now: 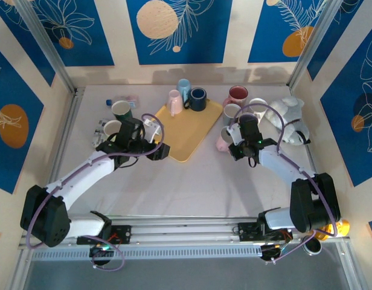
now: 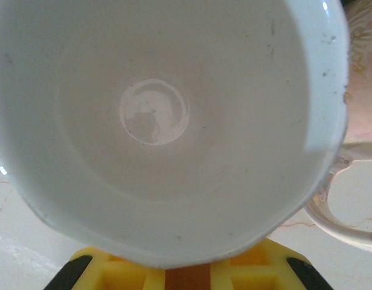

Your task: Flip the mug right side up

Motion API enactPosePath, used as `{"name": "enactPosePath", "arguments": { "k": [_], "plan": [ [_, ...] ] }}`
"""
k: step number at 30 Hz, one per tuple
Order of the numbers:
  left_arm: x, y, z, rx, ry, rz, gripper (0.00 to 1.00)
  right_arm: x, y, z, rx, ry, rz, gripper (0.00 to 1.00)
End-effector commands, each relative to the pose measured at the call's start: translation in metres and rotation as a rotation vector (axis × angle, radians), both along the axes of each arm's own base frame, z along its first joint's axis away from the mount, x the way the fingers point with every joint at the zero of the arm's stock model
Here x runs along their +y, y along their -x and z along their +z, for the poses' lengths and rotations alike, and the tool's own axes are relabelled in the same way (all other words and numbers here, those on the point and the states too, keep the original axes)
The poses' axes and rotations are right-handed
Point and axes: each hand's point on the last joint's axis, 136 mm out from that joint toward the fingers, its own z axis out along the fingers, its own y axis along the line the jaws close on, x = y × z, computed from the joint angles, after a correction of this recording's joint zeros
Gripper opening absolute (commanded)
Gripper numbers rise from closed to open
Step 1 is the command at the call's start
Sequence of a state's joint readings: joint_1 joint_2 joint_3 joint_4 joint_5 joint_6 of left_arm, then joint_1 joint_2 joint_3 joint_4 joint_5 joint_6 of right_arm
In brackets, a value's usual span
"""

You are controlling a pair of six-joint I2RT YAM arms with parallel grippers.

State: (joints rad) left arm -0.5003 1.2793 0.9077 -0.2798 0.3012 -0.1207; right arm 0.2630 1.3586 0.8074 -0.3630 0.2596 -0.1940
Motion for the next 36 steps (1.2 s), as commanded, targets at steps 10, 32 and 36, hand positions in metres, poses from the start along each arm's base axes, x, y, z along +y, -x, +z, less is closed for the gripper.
{"name": "enactPosePath", "arguments": {
  "k": [10,32,36],
  "plan": [
    [0.001,-0.002,0.010,-0.030,-0.024,-0.011,0.62,0.015,-0.027,0.023,-0.110,0.016,0.037,0.30],
    [0.002,-0.048,0.026,-0.056,-0.007,0.172,0.67,0.036,0.024,0.142,0.024,-0.766,-0.245,0.48],
    [0.000,-0.087,0.015,0.039,-0.089,0.303,0.63,0.043,0.022,0.148,0.087,-0.810,-0.256,0.48]
  ]
}}
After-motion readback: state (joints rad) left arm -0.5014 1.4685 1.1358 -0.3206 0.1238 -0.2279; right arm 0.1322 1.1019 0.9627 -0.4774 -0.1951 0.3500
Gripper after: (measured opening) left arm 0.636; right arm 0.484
